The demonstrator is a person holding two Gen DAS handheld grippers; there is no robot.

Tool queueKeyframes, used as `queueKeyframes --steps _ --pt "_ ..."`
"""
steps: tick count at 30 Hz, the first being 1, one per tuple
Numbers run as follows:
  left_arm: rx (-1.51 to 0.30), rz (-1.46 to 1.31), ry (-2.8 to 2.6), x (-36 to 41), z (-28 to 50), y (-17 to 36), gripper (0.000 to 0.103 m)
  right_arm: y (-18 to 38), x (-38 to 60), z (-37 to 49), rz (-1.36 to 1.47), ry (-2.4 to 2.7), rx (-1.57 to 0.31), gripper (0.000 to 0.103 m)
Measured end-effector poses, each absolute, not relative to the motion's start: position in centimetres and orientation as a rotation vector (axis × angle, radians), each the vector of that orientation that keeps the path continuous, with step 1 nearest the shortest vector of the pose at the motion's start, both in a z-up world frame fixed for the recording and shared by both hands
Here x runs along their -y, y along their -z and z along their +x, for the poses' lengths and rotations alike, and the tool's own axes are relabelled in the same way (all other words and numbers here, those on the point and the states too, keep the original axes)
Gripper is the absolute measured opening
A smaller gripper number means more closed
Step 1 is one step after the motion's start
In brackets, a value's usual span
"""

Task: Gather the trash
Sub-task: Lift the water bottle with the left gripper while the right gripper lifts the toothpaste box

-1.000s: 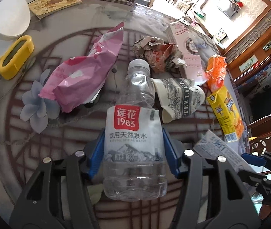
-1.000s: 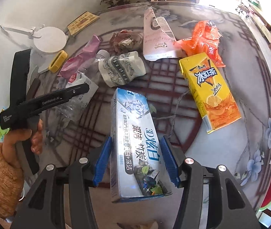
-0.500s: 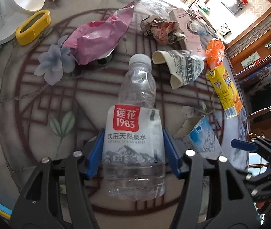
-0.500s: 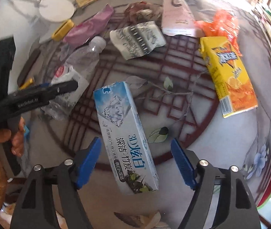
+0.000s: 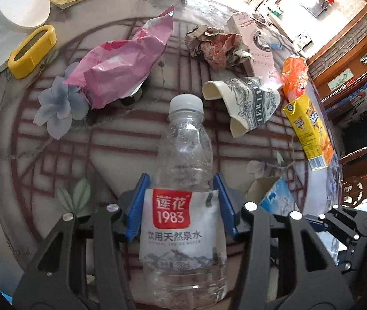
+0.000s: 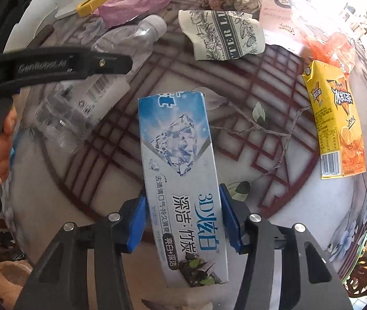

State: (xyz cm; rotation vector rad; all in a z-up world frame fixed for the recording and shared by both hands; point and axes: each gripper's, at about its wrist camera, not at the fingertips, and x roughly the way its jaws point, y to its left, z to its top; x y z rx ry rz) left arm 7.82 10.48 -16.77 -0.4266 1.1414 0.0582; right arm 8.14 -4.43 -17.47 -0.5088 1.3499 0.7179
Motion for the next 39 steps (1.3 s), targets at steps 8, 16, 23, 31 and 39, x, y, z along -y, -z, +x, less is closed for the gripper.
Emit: queueKeyframes --steps 8,16,23,31,39 --pt "-1.072 -0.472 -0.06 -10.4 5.4 14.8 0.049 13.5 6.9 10.1 -0.337 -0.704 -1.294 0.049" --pt "-1.0 -0.451 -0.013 -8.9 5.0 11.5 0.049 10.4 9.4 10.2 -0.217 -0.658 -1.241 0.049" --pt "-0.964 -0.417 0.036 -6.3 4.8 9.6 0.049 8.5 12.4 8.9 -0.152 -0.628 -1.195 0.049" --pt "-0.947 -0.377 0.093 -3.0 4.1 8.0 0.049 7.2 15.2 7.6 -0.081 -0.593 -1.155 0.049" --pt "-0.931 -0.343 0.152 0.8 3.6 6.9 0.049 6.5 18.9 6.7 -0.024 -0.554 -1.135 0.049"
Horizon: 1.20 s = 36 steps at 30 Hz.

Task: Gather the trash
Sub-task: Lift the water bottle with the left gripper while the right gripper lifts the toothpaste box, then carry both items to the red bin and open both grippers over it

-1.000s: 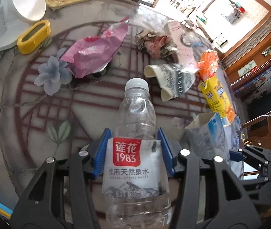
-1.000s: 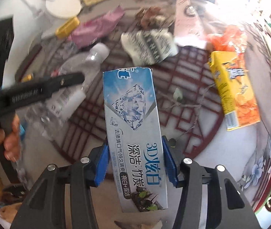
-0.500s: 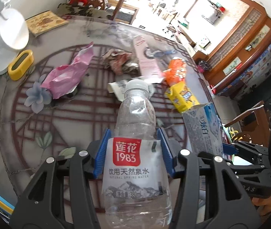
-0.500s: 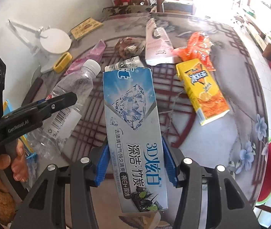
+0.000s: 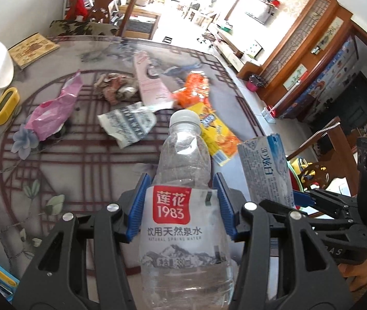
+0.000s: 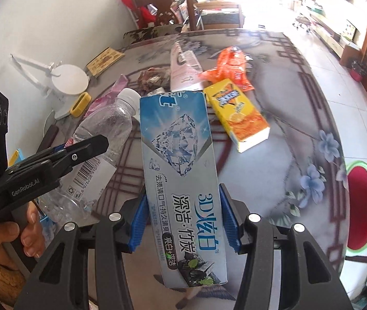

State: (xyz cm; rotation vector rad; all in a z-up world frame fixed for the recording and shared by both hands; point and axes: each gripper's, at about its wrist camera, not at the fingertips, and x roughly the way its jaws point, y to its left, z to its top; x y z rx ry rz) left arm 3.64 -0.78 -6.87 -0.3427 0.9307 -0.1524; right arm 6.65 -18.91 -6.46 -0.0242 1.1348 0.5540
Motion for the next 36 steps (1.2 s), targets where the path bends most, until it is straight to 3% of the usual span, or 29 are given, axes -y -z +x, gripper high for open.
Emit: queueKeyframes --steps 36 --pt "-1.002 -0.297 0.191 13.6 6.0 7.8 0.049 7.7 34.3 8.9 0.077 -0.467 -1.158 0.05"
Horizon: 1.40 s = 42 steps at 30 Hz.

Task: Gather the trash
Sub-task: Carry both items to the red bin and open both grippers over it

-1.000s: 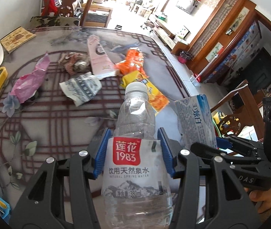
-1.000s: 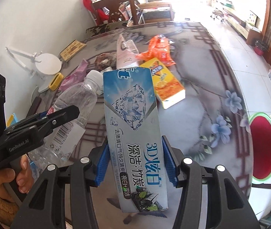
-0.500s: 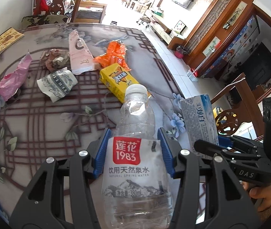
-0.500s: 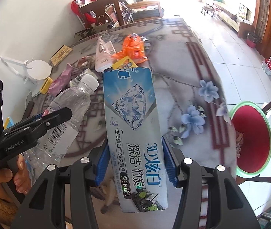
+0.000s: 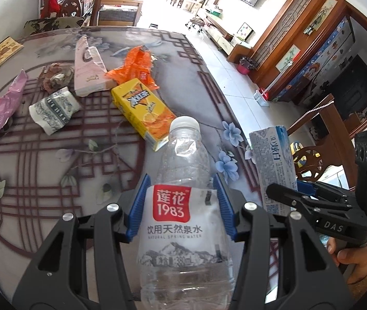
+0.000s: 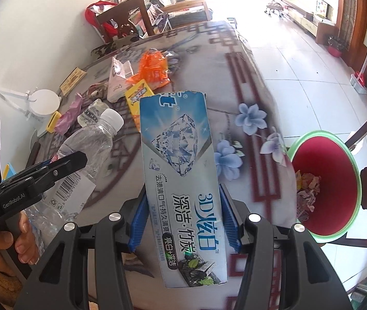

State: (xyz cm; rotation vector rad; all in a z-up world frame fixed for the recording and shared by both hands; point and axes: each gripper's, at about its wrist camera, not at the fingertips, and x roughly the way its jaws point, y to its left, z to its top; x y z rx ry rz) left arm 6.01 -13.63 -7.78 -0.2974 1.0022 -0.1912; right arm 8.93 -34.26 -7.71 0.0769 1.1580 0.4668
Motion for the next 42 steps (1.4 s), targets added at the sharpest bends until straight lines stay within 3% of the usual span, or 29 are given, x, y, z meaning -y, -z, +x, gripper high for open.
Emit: queueKeyframes --steps 11,25,28,30,38,39,41,42 --pt "-1.019 -0.258 0.198 18.7 7.5 7.8 0.049 8.4 39.8 10.4 0.124 -0.436 -1.159 0.05" --pt "-1.067 -0.18 0.276 26.7 10.0 8.4 0.049 11.4 53.6 12.4 0.241 -0.183 -1.179 0.05" --pt "-1.073 -0.143 0.327 29.2 10.9 8.4 0.049 11.8 55.9 12.7 0.26 -0.129 -1.168 0.055" --pt "-1.073 -0.125 0.368 31.0 11.6 8.3 0.049 12.1 57.4 12.9 0.276 -0.086 -1.158 0.079" --pt "-1.071 -0.04 0.57 39.6 14.9 8.3 0.049 11.3 61.3 13.2 0.31 0.009 -1.102 0.078" --pt "-1.066 -0.032 0.586 40.2 15.1 8.3 0.05 11.2 61.6 13.1 0.309 0.019 -1.098 0.078" --pt "-1.047 -0.023 0.601 41.5 15.4 8.4 0.075 10.9 61.8 12.8 0.307 0.029 -1.092 0.078" --pt "-1.038 -0.033 0.604 41.5 15.4 8.3 0.077 10.8 61.8 12.6 0.301 0.035 -1.09 0.078"
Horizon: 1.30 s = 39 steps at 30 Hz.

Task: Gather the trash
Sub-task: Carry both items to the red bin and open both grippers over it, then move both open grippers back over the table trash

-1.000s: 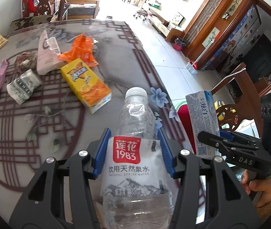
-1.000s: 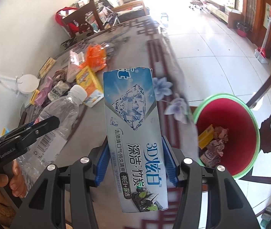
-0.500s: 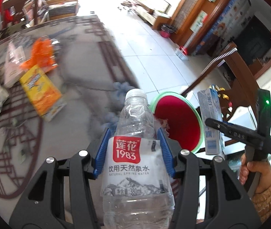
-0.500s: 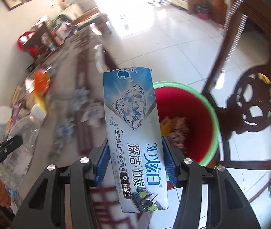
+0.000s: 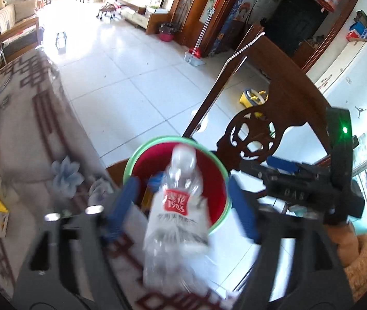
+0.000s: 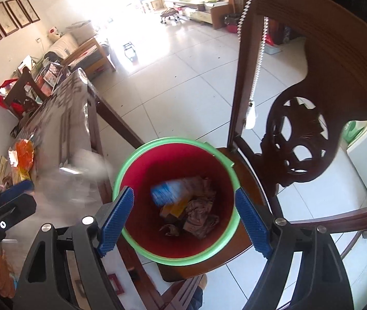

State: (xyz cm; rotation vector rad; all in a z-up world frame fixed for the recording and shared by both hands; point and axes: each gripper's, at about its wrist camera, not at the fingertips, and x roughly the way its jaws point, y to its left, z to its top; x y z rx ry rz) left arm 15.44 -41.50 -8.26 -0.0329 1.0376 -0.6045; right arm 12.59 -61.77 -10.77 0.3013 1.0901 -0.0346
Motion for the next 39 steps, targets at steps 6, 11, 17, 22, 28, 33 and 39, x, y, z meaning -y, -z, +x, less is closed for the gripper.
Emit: queueKeyframes --steps 6,11,17,22,28,33,39 --pt "-1.039 -0.095 0.561 38.5 14.7 8.0 0.078 10.1 60.0 11.7 0.264 0.019 -1.092 0.078" --pt "-1.035 -0.21 0.418 31.4 13.3 7.8 0.079 9.2 56.4 11.7 0.222 -0.043 -1.089 0.078" --pt "-1.005 -0.279 0.242 22.9 10.8 7.6 0.079 8.4 49.8 11.8 0.148 -0.147 -1.091 0.078" --pt "-0.989 -0.348 0.121 15.5 8.3 7.8 0.079 8.4 42.9 11.6 0.094 -0.238 -1.109 0.078" --pt "-0.985 -0.399 0.04 8.2 5.7 8.3 0.079 8.9 34.8 11.2 0.033 -0.328 -1.142 0.078" --pt "-0.986 -0.439 -0.003 3.1 4.0 9.0 0.079 9.5 28.8 10.6 -0.027 -0.396 -1.169 0.079" --pt "-0.967 -0.485 -0.071 -2.7 2.7 9.4 0.079 10.1 21.6 11.4 -0.046 -0.486 -1.208 0.079"
